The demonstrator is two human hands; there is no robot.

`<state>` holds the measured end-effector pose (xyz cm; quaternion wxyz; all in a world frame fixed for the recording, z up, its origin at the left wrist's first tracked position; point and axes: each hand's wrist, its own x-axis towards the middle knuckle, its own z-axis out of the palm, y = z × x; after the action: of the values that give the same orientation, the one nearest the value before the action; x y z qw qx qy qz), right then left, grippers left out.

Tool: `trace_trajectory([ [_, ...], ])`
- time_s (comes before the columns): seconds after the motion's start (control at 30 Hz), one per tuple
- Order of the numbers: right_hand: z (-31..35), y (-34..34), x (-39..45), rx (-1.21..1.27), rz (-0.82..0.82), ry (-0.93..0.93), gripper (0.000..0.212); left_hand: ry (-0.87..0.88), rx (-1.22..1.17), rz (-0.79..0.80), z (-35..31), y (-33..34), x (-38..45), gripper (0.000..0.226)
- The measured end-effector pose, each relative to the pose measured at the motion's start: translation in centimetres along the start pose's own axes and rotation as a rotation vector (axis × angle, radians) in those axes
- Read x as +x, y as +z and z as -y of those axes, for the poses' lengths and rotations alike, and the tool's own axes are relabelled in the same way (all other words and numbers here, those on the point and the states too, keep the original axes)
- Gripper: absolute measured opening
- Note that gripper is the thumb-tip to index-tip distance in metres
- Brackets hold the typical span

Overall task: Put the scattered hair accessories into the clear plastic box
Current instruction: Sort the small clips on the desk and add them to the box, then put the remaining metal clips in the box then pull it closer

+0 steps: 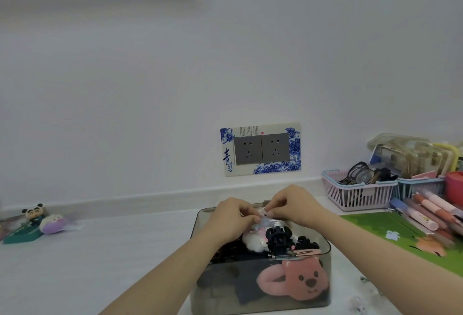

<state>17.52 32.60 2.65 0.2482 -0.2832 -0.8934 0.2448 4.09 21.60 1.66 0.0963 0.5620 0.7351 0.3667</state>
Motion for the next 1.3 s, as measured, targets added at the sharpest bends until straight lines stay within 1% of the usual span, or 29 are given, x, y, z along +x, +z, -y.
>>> trace_trajectory([
  [0.1,-0.3,-0.2,-0.1,-0.019,0.092,0.006,0.016,-0.011,-0.011,0.006,0.1,0.0,-0.1,0.013],
  [0.17,-0.3,-0.2,-0.2,-0.049,0.113,0.005,0.017,-0.006,0.0,-0.005,-0.1,0.0,-0.2,0.013],
  [0.33,0.4,-1.1,-1.0,0.02,-0.039,0.009,0.018,0.022,0.01,-0.086,-0.9,-0.7,-0.6,0.014],
  [0.43,0.9,-2.1,-2.5,0.038,-0.068,0.001,0.018,0.057,0.023,-0.112,-2.0,-0.9,-1.5,0.014],
  [0.6,1.7,-4.2,-6.1,0.05,-0.121,-0.035,0.014,0.183,0.026,-0.2,-5.0,-0.8,-3.8,0.014],
  [0.73,1.5,-5.9,-10.4,0.029,-0.135,-0.04,0.016,0.285,0.013,-0.207,-7.4,0.5,-6.2,0.012],
  [0.9,-0.2,-7.9,-15.3,0.015,-0.149,0.041,0.016,0.315,-0.049,-0.104,-10.1,3.2,-8.7,0.012],
  [1.03,-2.1,-8.5,-18.1,-0.01,-0.157,0.115,0.022,0.266,-0.004,0.043,-11.3,6.2,-9.6,0.014],
  [1.13,-3.8,-8.4,-19.7,-0.026,-0.148,0.169,0.026,0.247,0.144,0.142,-11.5,8.6,-9.8,0.02],
  [1.23,-5.4,-8.1,-20.4,-0.047,-0.146,0.21,0.025,0.279,0.358,0.147,-11.6,10.5,-9.7,0.028],
  [1.3,-6.1,-7.9,-20.6,-0.059,-0.146,0.223,0.021,0.256,0.446,0.185,-11.3,11.5,-9.3,0.028],
])
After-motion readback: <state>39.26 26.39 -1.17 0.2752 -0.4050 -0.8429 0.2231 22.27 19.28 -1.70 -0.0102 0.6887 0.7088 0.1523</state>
